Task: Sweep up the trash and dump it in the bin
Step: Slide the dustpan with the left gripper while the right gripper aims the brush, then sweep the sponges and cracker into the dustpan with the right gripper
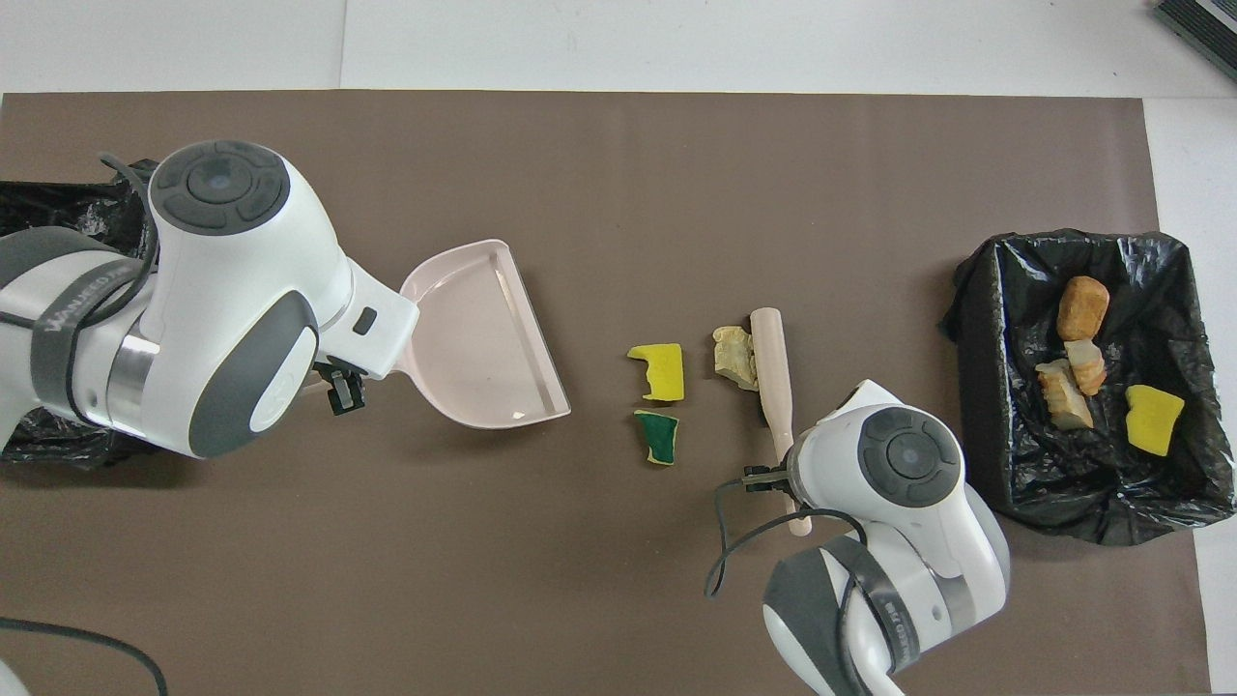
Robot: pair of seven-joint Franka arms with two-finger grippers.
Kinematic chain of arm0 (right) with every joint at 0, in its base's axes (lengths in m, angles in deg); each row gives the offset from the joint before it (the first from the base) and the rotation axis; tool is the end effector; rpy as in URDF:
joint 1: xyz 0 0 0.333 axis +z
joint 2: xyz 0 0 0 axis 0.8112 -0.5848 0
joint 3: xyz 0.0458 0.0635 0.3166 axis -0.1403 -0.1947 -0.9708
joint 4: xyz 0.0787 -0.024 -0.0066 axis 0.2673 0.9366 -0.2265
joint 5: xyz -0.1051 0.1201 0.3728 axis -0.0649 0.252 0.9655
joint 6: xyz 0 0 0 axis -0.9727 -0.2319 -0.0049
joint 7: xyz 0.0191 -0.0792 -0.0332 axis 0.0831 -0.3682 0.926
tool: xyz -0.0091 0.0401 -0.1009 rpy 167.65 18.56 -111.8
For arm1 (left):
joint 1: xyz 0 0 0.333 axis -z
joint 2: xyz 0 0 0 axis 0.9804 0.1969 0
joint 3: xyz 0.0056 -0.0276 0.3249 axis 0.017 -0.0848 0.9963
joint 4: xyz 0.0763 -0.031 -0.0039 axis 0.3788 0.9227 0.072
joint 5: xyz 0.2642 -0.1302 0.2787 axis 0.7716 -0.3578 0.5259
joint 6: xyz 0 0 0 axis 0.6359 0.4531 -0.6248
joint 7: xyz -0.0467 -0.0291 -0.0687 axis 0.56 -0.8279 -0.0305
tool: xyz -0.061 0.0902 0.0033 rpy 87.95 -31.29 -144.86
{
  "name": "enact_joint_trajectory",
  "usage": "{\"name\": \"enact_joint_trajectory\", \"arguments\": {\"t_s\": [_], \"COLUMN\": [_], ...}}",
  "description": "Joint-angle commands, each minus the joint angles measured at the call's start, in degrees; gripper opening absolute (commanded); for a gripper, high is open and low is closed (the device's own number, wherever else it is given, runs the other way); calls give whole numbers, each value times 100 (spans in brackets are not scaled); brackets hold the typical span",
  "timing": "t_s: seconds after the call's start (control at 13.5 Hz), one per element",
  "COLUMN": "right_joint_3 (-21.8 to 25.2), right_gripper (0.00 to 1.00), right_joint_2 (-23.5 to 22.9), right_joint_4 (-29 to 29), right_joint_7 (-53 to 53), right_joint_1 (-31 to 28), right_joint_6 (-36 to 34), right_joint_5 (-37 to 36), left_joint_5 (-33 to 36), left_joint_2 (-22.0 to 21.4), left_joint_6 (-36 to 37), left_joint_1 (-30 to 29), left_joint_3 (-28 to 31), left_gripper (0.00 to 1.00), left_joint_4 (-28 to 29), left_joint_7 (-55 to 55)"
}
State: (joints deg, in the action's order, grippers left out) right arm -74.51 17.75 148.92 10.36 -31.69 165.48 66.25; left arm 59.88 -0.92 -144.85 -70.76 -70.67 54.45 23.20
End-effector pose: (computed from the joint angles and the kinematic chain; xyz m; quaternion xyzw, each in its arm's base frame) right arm 0.4351 0.2183 0.3389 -0.9988 -0.0036 0.0484 0.0094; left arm 0.5256 -0.1979 0.4421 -0.7373 0.6629 0.1291 0.0155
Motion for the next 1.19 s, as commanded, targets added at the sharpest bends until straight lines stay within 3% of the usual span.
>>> {"name": "enact_joint_trajectory", "arguments": {"t_s": [0.0, 0.15, 0.52, 0.82, 1.11], "right_joint_3": [-21, -12, -21, -30, -117], "right_gripper": [0, 0, 0, 0, 0], "right_joint_2": [44, 0, -403, -983, -1396], "right_joint_4": [51, 95, 87, -526, -1257], "right_joint_7": [-559, -919, -1615, -1607, -1353], "right_joint_1": [296, 568, 1008, 1377, 1729], "right_joint_6": [53, 184, 703, 888, 844], "right_joint_5": [191, 200, 192, 287, 1516], "left_joint_5": [7, -1, -142, -362, -432], "left_joint_2": [-535, -659, -563, -501, -527], "left_joint_6": [-736, -1168, -1406, -1538, -1591], "left_joint_1": [55, 142, 239, 249, 231], "left_joint_3": [-9, -26, -35, -35, -35], "left_gripper": [0, 0, 0, 0, 0], "left_joint_4": [883, 1219, 1316, 1395, 1527], "left_joint_7": [-334, -264, 387, 378, 369]}}
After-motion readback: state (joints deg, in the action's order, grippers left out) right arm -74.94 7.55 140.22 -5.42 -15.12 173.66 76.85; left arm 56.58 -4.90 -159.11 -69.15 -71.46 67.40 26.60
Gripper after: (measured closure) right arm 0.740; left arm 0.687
